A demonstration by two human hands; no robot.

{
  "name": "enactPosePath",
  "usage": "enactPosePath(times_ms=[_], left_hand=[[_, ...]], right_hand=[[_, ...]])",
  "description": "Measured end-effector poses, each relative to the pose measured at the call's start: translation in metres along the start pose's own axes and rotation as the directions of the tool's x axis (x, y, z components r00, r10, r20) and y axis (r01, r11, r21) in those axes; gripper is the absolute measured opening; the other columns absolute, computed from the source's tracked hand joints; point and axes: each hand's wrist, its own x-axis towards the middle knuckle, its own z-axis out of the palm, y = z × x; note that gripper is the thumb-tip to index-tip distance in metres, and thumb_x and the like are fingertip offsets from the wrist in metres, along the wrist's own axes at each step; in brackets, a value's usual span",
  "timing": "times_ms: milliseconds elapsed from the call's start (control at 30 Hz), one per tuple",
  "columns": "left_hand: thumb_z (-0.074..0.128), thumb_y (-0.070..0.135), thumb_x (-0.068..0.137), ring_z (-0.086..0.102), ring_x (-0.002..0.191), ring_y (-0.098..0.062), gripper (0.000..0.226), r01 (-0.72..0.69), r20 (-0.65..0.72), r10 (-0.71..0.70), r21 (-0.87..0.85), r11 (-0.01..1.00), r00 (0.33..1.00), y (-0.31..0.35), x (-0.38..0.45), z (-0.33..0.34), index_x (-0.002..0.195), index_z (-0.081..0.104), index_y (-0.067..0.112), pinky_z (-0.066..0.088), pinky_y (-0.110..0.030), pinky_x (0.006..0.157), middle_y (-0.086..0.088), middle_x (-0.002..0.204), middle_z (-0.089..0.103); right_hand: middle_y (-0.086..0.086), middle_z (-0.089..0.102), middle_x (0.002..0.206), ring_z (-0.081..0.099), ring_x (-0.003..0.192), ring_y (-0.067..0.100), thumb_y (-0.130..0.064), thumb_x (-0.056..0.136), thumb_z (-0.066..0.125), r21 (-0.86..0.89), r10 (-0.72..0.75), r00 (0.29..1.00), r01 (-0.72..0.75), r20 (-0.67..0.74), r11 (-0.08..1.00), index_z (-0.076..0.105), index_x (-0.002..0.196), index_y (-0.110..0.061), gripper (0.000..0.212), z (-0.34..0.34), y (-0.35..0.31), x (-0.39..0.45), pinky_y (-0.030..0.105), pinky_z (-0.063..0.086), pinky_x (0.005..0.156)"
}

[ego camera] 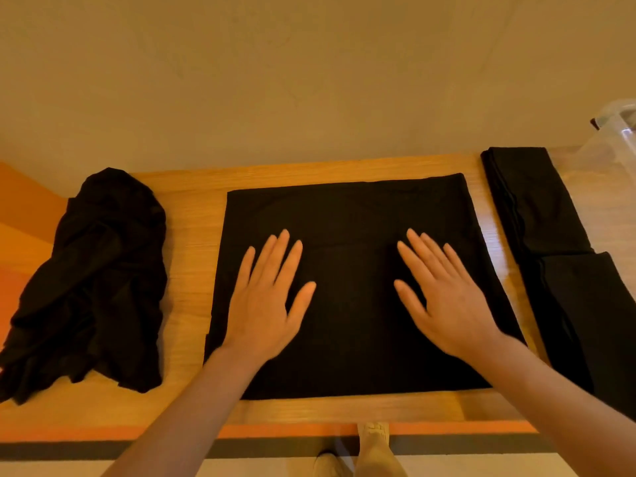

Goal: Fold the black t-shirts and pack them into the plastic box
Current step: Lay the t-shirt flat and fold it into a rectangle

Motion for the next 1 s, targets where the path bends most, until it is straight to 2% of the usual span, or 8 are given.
enactPosePath(times_ms=[133,233,333,433,600,733,867,1000], left_hand=[[0.017,0.062,0.097,0.002,0.149,-0.014,0.068,0.078,0.089,-0.080,0.026,0.997,0.993,-0.005,-0.050,0.015,0.153,0.017,0.024,0.006,-0.042,0.121,0.001,0.161,0.010],[0.020,0.064,0.095,0.003,0.149,-0.014,0.070,0.117,0.089,-0.118,0.013,0.993,0.989,-0.013,-0.066,0.015,0.153,0.018,0.025,0.010,-0.042,0.121,0.001,0.161,0.011],[0.017,0.065,0.094,0.002,0.149,-0.014,0.071,0.125,0.086,-0.124,-0.002,0.992,0.989,-0.017,-0.071,0.013,0.153,0.018,0.025,0.007,-0.040,0.121,0.001,0.161,0.011],[0.016,0.064,0.095,0.001,0.149,-0.013,0.071,0.129,0.076,-0.127,-0.021,0.991,0.989,-0.018,-0.081,0.010,0.153,0.018,0.024,0.006,-0.039,0.121,0.001,0.161,0.010],[0.018,0.060,0.098,0.003,0.149,-0.013,0.067,0.096,0.075,-0.095,-0.011,0.995,0.993,-0.022,-0.127,0.011,0.153,0.019,0.022,0.010,-0.042,0.119,0.001,0.161,0.013],[0.016,0.058,0.099,0.005,0.149,-0.015,0.065,0.086,0.084,-0.088,0.023,0.996,0.993,-0.021,-0.136,0.012,0.153,0.019,0.022,0.011,-0.043,0.118,-0.001,0.161,0.015],[0.012,0.063,0.098,0.000,0.149,-0.014,0.069,0.056,0.110,-0.060,0.037,0.998,0.992,-0.026,-0.136,0.010,0.153,0.015,0.022,0.007,-0.041,0.119,-0.001,0.161,0.010],[0.016,0.072,0.093,-0.004,0.149,-0.014,0.078,-0.065,0.152,0.057,0.047,0.997,0.987,-0.041,-0.138,0.004,0.154,0.012,0.024,0.005,-0.041,0.120,0.000,0.162,0.004]], right_hand=[[-0.007,0.008,0.161,-0.002,0.148,0.009,-0.060,0.097,0.016,-0.061,0.058,0.997,-0.055,0.042,0.997,0.014,0.153,-0.029,0.064,0.016,0.005,-0.038,0.041,0.004,0.121],[-0.007,0.008,0.161,-0.002,0.148,0.009,-0.061,0.096,0.016,-0.076,0.070,0.997,-0.067,0.038,0.995,0.015,0.153,-0.028,0.065,0.016,0.007,-0.044,0.041,0.003,0.121],[-0.007,0.003,0.161,-0.008,0.147,0.008,-0.063,0.094,0.012,-0.079,0.088,0.995,-0.085,0.037,0.993,0.011,0.153,-0.029,0.067,0.014,0.006,-0.047,0.037,-0.003,0.121],[-0.005,0.005,0.161,-0.004,0.148,0.010,-0.059,0.096,0.015,-0.056,0.126,0.992,-0.127,-0.024,0.990,0.014,0.152,-0.026,0.066,0.009,0.003,-0.065,0.037,-0.001,0.121],[-0.001,0.012,0.161,0.003,0.149,0.014,-0.057,0.098,0.015,-0.044,0.152,0.988,-0.154,-0.038,0.987,0.019,0.152,-0.022,0.064,0.019,0.005,-0.129,0.040,0.005,0.120],[0.000,0.016,0.160,0.007,0.149,0.016,-0.053,0.099,0.019,-0.070,0.180,0.982,-0.184,-0.052,0.980,0.022,0.152,-0.020,0.062,0.024,0.003,-0.143,0.044,0.011,0.120],[-0.003,0.014,0.160,0.004,0.148,0.013,-0.055,0.099,0.015,-0.082,0.185,0.982,-0.188,-0.044,0.979,0.020,0.152,-0.023,0.062,0.023,0.007,-0.136,0.041,0.008,0.120],[-0.007,0.005,0.161,-0.006,0.148,0.009,-0.060,0.097,0.008,-0.112,0.158,0.987,-0.157,0.002,0.981,0.010,0.153,-0.027,0.065,0.019,0.017,-0.131,0.037,0.001,0.121]])
